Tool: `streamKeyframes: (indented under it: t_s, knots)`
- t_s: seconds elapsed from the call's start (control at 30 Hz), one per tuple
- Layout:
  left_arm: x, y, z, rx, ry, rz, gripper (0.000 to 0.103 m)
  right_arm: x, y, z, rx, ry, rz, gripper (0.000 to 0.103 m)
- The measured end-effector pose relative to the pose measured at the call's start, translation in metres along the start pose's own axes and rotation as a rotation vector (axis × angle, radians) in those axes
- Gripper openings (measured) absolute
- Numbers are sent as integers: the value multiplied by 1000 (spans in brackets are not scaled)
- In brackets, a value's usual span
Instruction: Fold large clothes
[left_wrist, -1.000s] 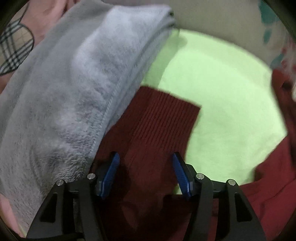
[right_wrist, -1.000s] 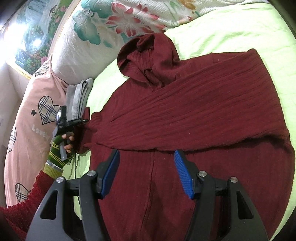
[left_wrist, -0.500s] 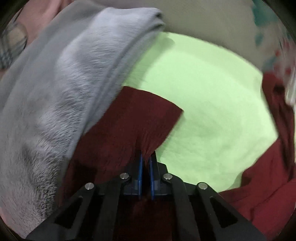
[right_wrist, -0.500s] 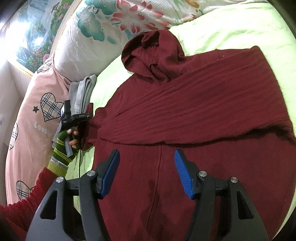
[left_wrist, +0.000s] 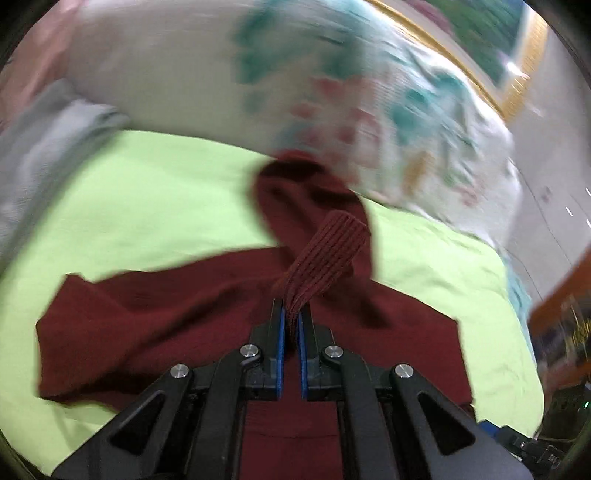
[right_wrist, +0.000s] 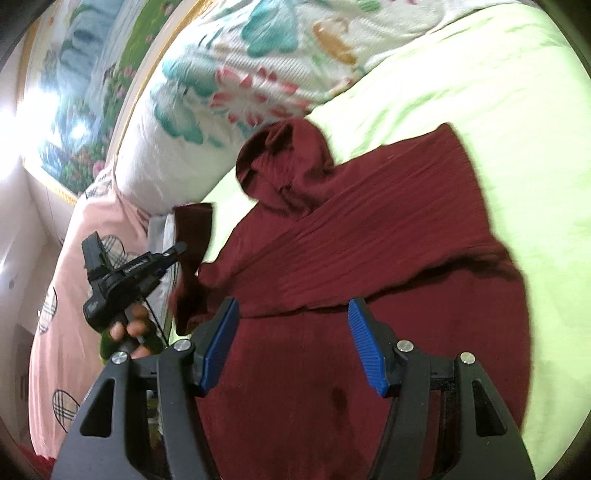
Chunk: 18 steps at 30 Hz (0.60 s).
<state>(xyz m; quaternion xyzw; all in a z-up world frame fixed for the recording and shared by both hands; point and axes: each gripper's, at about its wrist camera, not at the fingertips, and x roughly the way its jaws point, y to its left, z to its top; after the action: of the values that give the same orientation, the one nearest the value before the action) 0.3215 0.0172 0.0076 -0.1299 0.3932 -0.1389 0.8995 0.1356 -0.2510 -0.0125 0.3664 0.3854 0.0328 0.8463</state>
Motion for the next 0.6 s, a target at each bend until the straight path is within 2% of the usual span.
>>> streamKeyframes:
  t_s: [0.1,0.2,0.27,0.3,0.4,0.47,0.53,0.6]
  knots:
    - [30,-64,-26,55,58,-36,4,-19,-13,3,30,-35,-19,62]
    - [71,-102,-46,121,111,-43,5,-36,-27,4,57,-66,-37,62]
    - [90,-127,-73,167,162,-45,8,-43,-35,5,71,-79,-43,62]
    - [97,-132,-78,178,180,-38,10,-46,-38,6,80,-84,-47,62]
    - [104,-136,-97,186,234,-53,27,-50,-47,8,114,-95,-42,62]
    - [90,-132,-105,206,224,-51,46,-49,-48,12,127,-101,-29,62]
    - [69,-123,-110,225,211,-50,57,-43,-43,17,131,-100,-9,62]
    - [49,-109,-109,219,201,-48,57,-34,-35,21,121,-92,14,62]
